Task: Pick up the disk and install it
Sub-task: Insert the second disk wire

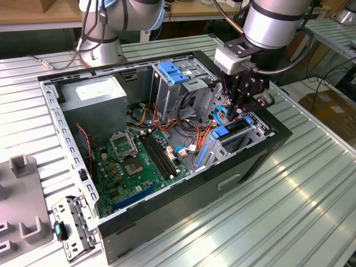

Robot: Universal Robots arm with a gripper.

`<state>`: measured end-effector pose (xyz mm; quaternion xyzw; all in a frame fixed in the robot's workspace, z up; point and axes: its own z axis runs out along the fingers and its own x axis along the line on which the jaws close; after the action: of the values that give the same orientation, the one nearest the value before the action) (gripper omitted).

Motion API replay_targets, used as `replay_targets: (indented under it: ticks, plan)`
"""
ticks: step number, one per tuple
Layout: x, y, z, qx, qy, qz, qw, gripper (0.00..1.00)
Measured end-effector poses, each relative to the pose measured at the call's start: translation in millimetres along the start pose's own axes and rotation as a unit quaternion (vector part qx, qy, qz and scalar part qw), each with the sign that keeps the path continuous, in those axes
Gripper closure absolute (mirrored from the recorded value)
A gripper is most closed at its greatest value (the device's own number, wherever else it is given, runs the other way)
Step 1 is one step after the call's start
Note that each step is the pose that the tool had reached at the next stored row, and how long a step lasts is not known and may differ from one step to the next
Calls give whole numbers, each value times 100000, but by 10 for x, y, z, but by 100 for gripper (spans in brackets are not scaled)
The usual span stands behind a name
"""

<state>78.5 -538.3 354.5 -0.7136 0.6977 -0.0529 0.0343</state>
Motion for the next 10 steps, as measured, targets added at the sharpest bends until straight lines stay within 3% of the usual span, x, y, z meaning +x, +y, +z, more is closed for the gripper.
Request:
replay_targets:
  ticks: [7, 8, 9, 10]
  plan:
    - [103, 32, 15, 709, -2334, 275, 99970, 84]
    - [118, 36, 18, 805, -2561, 294, 99964, 84]
    - [136, 43, 20, 991, -2822, 325, 99955, 84]
    - [161, 57, 21, 1513, -3175, 343, 99938, 84]
